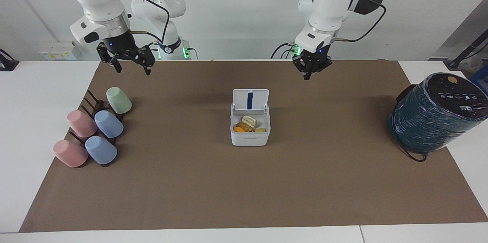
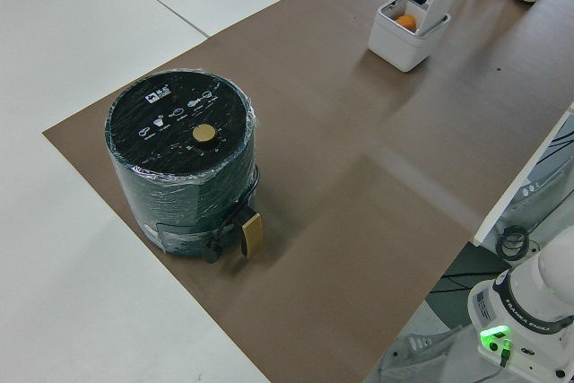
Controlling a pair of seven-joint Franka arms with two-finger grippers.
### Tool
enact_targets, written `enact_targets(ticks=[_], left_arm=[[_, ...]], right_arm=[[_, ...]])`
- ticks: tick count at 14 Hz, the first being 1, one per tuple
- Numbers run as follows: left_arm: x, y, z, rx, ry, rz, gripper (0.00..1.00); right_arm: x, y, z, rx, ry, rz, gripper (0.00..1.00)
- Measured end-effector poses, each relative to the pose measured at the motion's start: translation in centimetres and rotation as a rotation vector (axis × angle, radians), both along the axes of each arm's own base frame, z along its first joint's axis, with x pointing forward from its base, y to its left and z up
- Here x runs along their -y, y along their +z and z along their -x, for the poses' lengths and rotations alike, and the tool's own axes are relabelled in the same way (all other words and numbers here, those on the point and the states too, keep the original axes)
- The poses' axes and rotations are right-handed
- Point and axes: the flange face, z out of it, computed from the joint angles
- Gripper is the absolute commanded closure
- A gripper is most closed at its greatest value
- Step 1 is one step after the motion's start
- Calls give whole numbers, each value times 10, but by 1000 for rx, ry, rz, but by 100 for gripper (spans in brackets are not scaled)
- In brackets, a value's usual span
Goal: Close trash can lid
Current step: 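Reach the left gripper toward the raised lid of the white trash can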
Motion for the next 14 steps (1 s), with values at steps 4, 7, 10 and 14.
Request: enact_targets(ticks=[4,7,10,14], left_arm=[[41,-10,22,34,2,80,98],[65,-29,34,71,5,120,98],[80,-47,38,74,-7,133,98],[111,-66,33,138,54,215,96]], right_arm=[[0,0,0,0,0,0,0],[0,0,0,0,0,0,0],[0,0,0,0,0,0,0],[0,0,0,0,0,0,0]])
